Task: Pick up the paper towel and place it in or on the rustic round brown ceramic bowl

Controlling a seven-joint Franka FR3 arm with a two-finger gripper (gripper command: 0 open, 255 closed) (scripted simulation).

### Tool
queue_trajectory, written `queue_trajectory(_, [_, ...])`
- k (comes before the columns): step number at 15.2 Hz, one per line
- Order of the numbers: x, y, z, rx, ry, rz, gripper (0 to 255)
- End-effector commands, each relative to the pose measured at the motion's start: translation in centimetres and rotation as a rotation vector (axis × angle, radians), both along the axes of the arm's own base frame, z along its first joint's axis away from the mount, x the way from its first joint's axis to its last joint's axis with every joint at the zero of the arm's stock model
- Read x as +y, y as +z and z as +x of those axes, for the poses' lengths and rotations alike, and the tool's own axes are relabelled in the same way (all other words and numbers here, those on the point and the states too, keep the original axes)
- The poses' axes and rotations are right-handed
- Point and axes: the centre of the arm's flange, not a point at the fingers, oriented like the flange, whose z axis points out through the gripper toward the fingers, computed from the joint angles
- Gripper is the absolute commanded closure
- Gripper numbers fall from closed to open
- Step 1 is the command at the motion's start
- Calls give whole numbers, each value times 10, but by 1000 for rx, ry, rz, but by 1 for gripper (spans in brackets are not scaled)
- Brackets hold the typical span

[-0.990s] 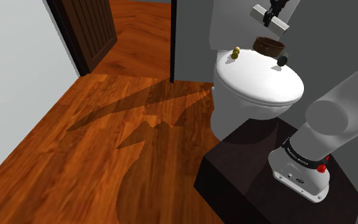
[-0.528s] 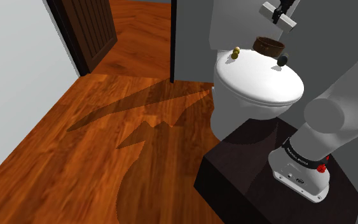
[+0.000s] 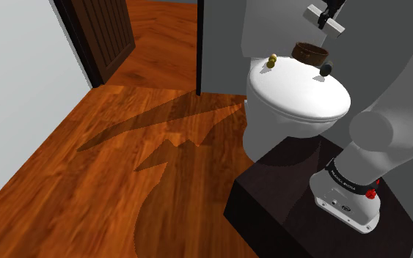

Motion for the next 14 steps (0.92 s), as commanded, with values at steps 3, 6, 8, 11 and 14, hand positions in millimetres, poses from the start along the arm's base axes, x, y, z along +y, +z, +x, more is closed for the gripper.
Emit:
queue_trajectory(3, [-2,-20,0,0,0,0,255])
queue_trajectory(6, [-2,-36,0,0,0,0,255])
queue_trajectory(8, [-2,-47,0,0,0,0,255])
queue_trajectory(11, [-2,-62,0,0,0,0,255])
queue_trajectory(14, [-2,-62,0,0,0,0,255])
